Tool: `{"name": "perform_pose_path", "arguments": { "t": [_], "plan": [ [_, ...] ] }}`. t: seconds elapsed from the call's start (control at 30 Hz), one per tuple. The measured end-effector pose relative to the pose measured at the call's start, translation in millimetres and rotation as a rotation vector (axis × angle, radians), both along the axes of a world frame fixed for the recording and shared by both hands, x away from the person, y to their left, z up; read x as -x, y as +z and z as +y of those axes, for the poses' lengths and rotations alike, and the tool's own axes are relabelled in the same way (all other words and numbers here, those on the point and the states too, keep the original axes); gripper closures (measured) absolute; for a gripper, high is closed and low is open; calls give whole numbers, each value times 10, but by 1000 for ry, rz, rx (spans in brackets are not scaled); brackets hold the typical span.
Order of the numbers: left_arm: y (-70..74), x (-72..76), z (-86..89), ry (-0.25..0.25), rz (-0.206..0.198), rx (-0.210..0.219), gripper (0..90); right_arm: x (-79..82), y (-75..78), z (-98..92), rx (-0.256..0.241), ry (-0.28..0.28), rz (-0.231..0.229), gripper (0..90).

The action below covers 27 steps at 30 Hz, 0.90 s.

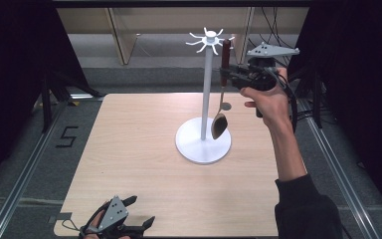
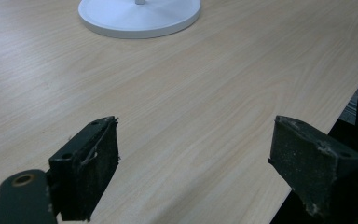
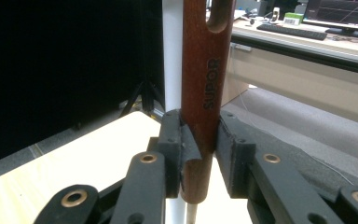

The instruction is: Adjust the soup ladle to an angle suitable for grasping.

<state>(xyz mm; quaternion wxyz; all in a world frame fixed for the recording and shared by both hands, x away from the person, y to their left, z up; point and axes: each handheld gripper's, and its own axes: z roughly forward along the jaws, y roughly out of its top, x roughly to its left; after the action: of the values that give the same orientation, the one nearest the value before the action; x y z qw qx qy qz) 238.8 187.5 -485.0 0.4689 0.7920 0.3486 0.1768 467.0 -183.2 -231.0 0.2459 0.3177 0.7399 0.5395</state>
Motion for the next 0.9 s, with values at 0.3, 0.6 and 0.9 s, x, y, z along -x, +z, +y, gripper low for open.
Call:
{"name": "perform_pose_path", "arguments": {
  "t": [0.3,0.6,0.9],
  "plan": [
    [-8,2,-9,3,1,4,148,59,-45,-98,-41,-5,6,563],
    [-7,-4,-7,5,-1,-4,148,284,-150,-307,-41,5,-16,465],
    [-7,-6,-5,6,-2,-3,148,451,-308,-393,8,26,-12,436]
  ]
}}
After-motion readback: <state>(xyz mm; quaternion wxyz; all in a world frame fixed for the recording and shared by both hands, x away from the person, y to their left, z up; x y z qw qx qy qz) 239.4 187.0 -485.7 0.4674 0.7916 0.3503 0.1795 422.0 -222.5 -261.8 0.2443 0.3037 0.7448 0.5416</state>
